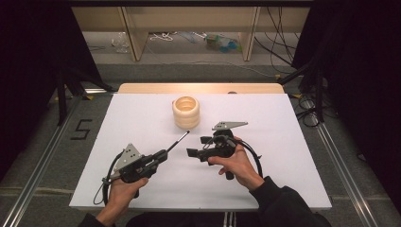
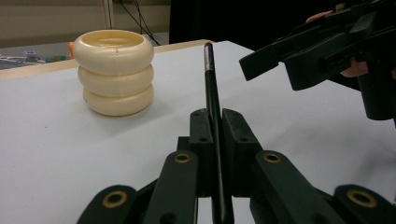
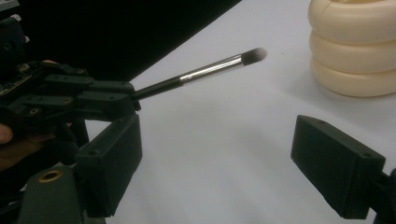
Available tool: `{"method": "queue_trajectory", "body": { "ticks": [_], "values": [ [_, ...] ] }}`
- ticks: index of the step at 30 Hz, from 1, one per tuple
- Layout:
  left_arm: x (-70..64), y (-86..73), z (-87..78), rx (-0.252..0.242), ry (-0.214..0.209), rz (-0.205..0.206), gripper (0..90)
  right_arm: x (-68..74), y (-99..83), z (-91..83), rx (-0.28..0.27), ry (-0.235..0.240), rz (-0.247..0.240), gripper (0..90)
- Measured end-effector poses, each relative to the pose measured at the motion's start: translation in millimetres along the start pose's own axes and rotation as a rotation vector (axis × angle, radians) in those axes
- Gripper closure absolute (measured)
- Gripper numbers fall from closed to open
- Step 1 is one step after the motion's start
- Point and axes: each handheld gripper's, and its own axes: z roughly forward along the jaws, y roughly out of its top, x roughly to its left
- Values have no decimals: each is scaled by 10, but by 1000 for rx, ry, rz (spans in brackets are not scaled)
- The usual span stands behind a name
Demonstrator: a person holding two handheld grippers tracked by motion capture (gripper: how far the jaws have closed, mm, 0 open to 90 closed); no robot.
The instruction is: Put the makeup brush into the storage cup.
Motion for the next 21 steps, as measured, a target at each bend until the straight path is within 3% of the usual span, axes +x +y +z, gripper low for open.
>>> {"method": "queue_trajectory", "body": {
  "ticks": [1, 2, 9, 11, 12, 21],
  "values": [
    [-1, 4, -2, -1, -4, 16, 833, 6, -6, 19, -15, 11, 7, 176],
    [-13, 3, 5, -6, -10, 2, 833, 12, -6, 28, -18, 20, 20, 174],
    [-54, 15, 3, -22, 4, 15, 833, 28, -17, 111, -95, 57, 70, 168],
    [-74, 11, 4, -26, 10, 2, 833, 37, -22, 119, -86, 60, 85, 168],
    [-74, 14, 5, -26, 3, 20, 833, 34, -32, 144, -95, 62, 92, 168],
    [-139, 17, 25, -35, -9, 21, 833, 49, -29, 189, -127, 98, 123, 168]
  ]
}}
